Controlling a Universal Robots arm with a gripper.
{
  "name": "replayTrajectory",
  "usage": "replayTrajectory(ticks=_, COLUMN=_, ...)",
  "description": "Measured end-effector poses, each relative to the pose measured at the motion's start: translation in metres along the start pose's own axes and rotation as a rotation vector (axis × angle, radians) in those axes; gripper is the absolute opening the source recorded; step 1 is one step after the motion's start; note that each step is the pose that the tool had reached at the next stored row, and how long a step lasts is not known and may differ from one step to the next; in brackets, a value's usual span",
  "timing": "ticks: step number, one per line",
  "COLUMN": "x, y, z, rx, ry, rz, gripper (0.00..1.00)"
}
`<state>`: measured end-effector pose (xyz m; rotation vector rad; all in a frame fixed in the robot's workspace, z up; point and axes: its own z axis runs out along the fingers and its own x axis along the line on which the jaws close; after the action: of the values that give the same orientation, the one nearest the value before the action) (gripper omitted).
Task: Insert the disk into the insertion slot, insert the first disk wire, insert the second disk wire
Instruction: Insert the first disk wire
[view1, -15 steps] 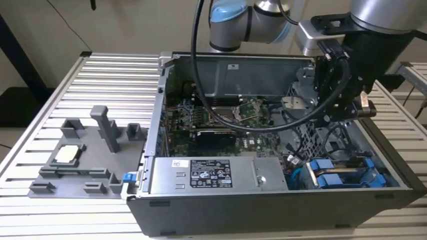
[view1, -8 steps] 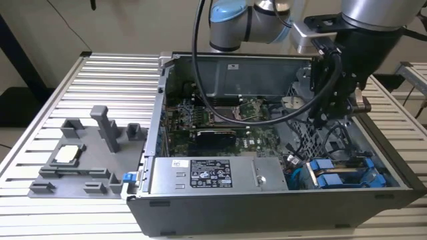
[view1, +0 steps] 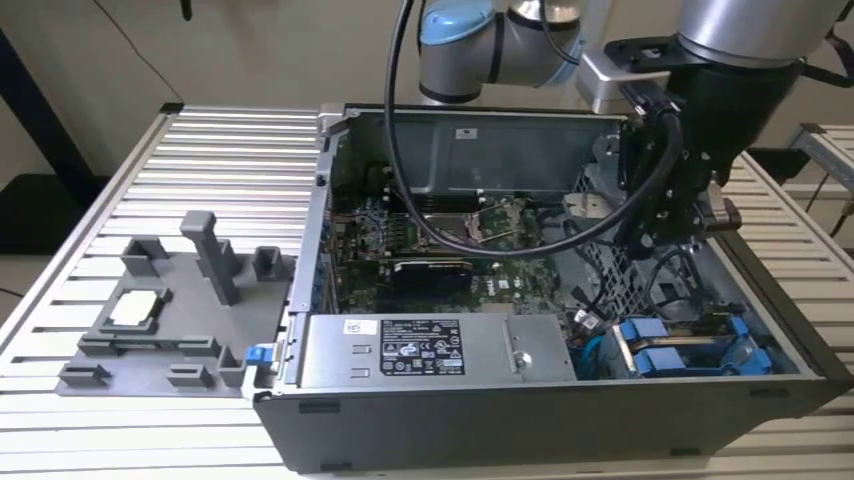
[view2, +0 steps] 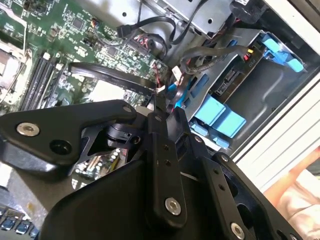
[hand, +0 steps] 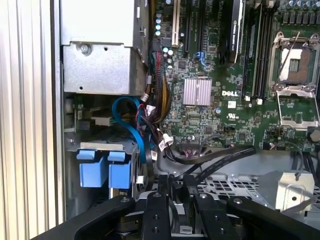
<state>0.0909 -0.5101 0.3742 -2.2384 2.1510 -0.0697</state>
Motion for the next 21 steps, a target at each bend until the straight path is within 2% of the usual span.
replayTrajectory(ticks=10, x=0.0000, y=0.0001, z=0.0001, rx=0.0001, ry=-0.0002, rz=0.000, gripper=0.24)
replayTrajectory(ticks=11, x=0.0000, y=0.0001, z=0.0001, rx=0.0001, ry=-0.0001, rz=0.000, gripper=0.17)
replayTrajectory(ticks=21, x=0.0011, y=0.0000, z=0.0001, rx=0.0000, ry=-0.0002, rz=-0.001, gripper=0.16)
